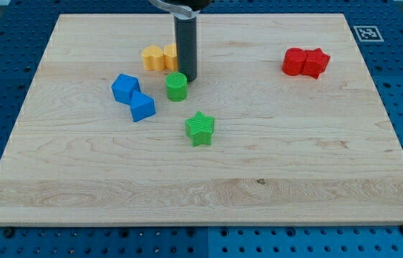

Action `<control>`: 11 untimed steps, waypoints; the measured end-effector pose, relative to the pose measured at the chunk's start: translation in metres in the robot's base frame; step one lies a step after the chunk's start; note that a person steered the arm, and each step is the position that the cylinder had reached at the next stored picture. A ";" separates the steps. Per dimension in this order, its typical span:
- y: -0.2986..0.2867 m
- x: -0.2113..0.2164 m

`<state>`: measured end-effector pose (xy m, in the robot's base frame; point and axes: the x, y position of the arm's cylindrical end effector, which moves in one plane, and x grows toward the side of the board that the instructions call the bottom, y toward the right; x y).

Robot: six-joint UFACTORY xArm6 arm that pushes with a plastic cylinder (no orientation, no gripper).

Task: Separate the yellow blocks

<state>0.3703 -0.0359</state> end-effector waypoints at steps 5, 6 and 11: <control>-0.021 -0.017; -0.021 -0.017; -0.153 -0.017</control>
